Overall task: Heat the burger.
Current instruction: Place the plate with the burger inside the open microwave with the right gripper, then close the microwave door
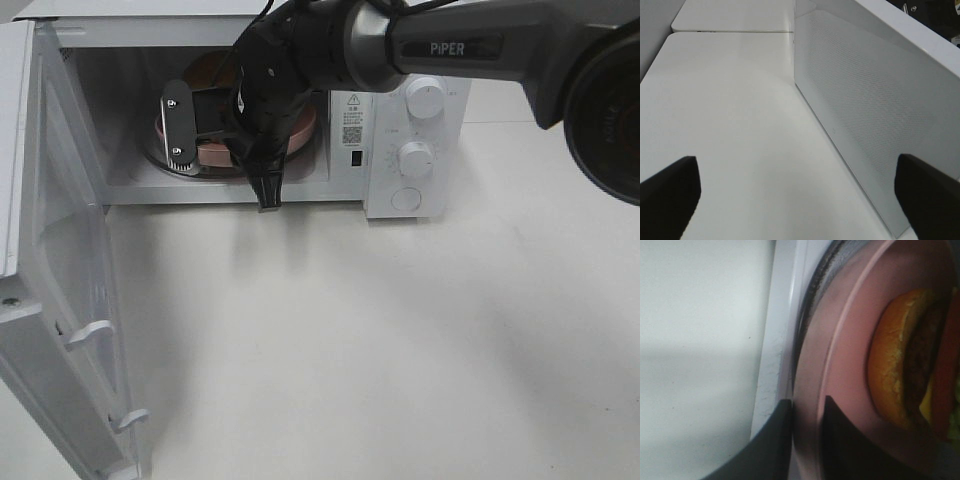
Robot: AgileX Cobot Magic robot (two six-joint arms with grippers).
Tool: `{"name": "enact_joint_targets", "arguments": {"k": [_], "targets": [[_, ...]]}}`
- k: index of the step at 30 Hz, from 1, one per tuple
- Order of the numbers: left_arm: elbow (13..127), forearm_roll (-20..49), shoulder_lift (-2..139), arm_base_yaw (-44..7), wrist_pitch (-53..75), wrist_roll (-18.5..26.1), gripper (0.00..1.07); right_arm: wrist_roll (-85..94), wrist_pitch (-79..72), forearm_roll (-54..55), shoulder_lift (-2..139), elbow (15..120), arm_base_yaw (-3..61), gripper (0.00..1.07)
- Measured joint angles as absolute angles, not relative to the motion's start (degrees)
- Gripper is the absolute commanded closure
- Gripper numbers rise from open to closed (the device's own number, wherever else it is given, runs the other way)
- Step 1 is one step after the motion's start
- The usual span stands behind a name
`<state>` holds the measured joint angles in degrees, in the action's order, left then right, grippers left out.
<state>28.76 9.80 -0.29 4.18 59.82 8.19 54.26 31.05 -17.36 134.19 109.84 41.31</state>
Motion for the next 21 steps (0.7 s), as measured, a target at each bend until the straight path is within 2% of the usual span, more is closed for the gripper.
{"name": "enact_joint_targets", "arguments": {"k": [3, 6, 15, 21], "targets": [[28.76, 9.80, -0.29, 4.18, 59.82, 8.19, 0.09, 54.26, 30.08, -17.30, 134.13, 110.01, 41.31, 0.75], [28.76, 9.80, -0.29, 4.18, 59.82, 8.19, 0.09, 54.26, 29.97, -16.67, 134.13, 110.01, 41.31, 0.70], [28.76, 9.80, -0.29, 4.18, 59.82, 8.19, 0.09, 54.26, 30.37, -15.01, 134.07, 110.01, 41.31, 0.69], [28.76, 9.80, -0.29, 4.18, 59.82, 8.19, 0.09, 53.92, 30.37, -14.95, 133.84, 109.49, 41.31, 0.63]]}}
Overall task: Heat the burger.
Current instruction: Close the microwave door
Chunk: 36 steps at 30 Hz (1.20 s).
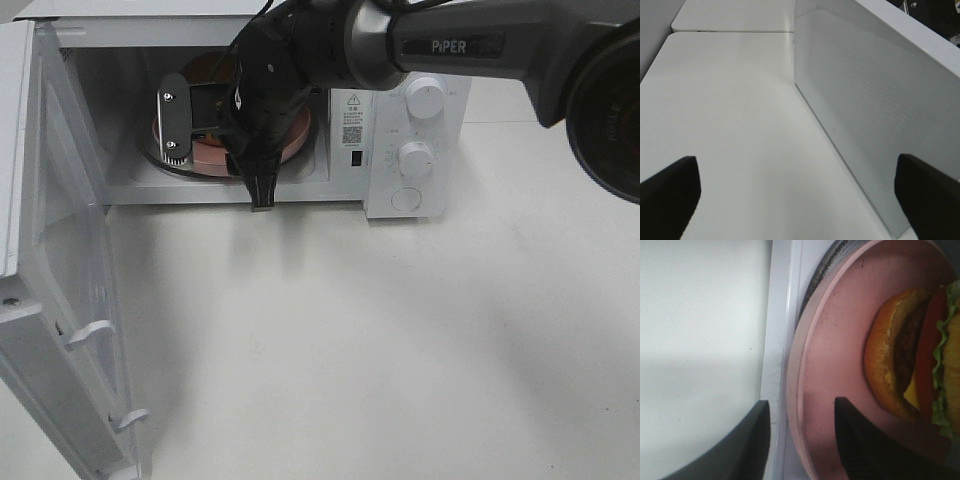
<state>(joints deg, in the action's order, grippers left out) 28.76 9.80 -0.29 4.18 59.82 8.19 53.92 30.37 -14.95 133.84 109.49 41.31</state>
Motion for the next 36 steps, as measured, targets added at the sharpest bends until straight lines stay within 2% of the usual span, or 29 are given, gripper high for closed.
{"name": "enact_joint_targets", "arguments": {"k": [7, 8, 14, 29, 36], "targets": [[28.76, 9.80, -0.29, 4.18, 59.82, 8.19, 0.09, 53.80, 29.79, -14.78, 131.95, 106.28, 41.31, 0.50], [28.76, 9.80, -0.29, 4.18, 59.82, 8.19, 0.09, 53.80, 29.45, -14.67, 131.44, 104.97, 41.31, 0.45], [28.76, 9.80, -0.29, 4.18, 59.82, 8.19, 0.09, 53.11, 25.84, -13.75, 128.63, 99.75, 41.31, 0.37], [28.76, 9.80, -0.29, 4.18, 59.82, 8.19, 0.09, 52.37, 23.78, -13.52, 119.98, 88.87, 41.31, 0.37], [28.76, 9.80, -0.29, 4.18, 59.82, 8.19, 0.09, 45.15, 23.61, -13.52, 113.50, 81.30, 41.31, 0.38]]}}
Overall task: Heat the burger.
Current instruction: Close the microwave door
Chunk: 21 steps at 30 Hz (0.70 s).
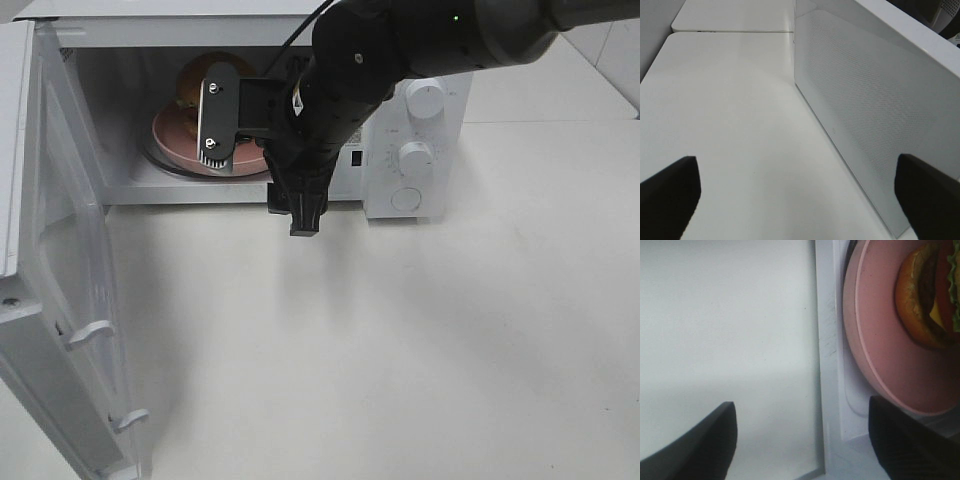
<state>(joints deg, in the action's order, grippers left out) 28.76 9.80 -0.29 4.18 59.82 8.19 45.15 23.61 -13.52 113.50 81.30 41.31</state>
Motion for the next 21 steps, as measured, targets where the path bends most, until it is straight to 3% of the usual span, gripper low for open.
{"name": "enact_joint_targets", "arguments": {"k": [12, 21], "targets": [[28.76, 9.80, -0.29, 4.18, 59.82, 8.19, 0.09, 34.38, 22.75, -13.52, 105.31, 70.87, 41.31, 0.38], [28.76, 9.80, -0.29, 4.18, 59.82, 8.19, 0.09, 13.92, 22.57, -13.18, 95.86, 62.45, 41.31, 0.38]]}}
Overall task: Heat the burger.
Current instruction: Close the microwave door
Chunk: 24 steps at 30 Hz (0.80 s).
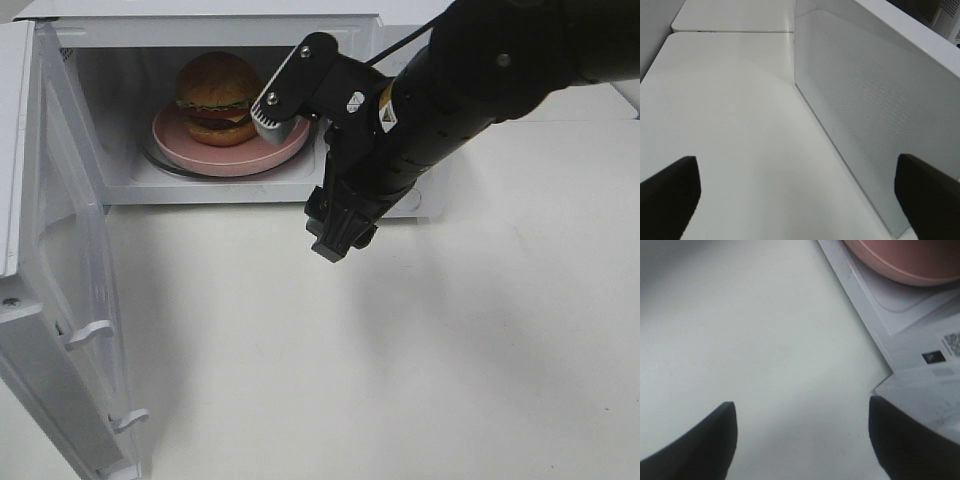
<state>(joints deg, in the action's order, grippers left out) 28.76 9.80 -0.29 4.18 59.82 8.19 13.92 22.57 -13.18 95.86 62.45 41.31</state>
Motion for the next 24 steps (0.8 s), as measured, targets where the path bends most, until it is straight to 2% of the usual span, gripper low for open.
{"name": "enact_joint_targets", "arguments": {"k": [8, 16, 24], "targets": [[28.76, 9.80, -0.29, 4.18, 59.82, 8.19, 0.09, -2.69, 26.18, -13.18, 88.69, 56.21, 41.31, 0.25], [28.76, 9.80, -0.29, 4.18, 59.82, 8.19, 0.09, -6.36, 33.17, -13.12, 82.05, 50.65, 41.31, 0.32], [28.76, 9.80, -0.29, 4.18, 59.82, 8.19, 0.09, -7.51, 43.09, -13.06, 74.94, 46.75, 41.31, 0.32]]}}
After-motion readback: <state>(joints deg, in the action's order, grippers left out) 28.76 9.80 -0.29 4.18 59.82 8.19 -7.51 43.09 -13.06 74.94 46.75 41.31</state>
